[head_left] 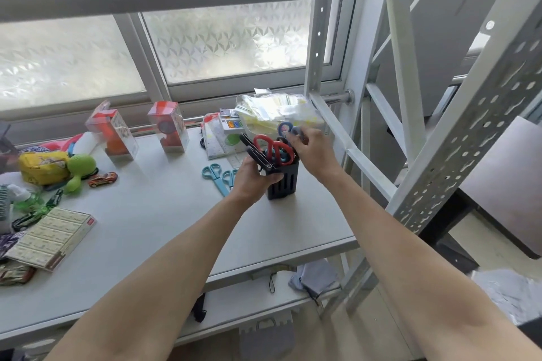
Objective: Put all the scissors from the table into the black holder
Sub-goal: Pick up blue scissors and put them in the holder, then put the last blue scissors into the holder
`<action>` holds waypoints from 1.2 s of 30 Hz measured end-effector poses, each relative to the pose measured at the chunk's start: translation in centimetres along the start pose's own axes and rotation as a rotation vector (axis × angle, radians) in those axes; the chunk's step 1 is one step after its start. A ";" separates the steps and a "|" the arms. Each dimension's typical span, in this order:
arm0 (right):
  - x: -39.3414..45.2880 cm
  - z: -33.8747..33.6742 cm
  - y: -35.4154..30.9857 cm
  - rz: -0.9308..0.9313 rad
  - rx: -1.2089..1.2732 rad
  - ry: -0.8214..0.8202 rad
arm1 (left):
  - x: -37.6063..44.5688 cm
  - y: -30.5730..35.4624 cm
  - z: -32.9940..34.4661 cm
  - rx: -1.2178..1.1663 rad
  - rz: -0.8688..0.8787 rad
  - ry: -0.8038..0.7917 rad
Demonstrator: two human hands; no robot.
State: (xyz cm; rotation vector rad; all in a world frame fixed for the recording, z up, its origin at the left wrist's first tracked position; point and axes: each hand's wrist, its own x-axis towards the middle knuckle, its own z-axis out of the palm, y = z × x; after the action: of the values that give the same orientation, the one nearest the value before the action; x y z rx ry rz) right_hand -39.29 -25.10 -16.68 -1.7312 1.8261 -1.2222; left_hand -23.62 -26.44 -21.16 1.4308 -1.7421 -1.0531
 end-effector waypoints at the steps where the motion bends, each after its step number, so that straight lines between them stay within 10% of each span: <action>1: 0.0 0.0 0.1 0.024 0.007 -0.038 | 0.0 0.0 0.0 0.001 0.004 0.002; 16: 1.1 0.1 -0.3 0.358 0.209 -0.176 | -0.1 -0.3 -0.2 0.012 -0.029 -0.017; 24: -4.9 1.7 -6.2 -0.170 0.036 0.445 | -1.0 -5.9 -5.0 0.137 -0.154 0.154; 36: -3.8 15.3 -7.7 -0.182 -0.161 -0.095 | -1.4 -10.9 -11.5 0.110 -0.295 0.185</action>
State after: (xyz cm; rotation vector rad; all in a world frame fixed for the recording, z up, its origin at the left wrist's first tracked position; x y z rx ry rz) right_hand -22.29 -25.96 -20.71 -2.0452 1.7870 -1.0624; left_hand -8.40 -28.04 -25.32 1.8358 -1.5075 -0.9471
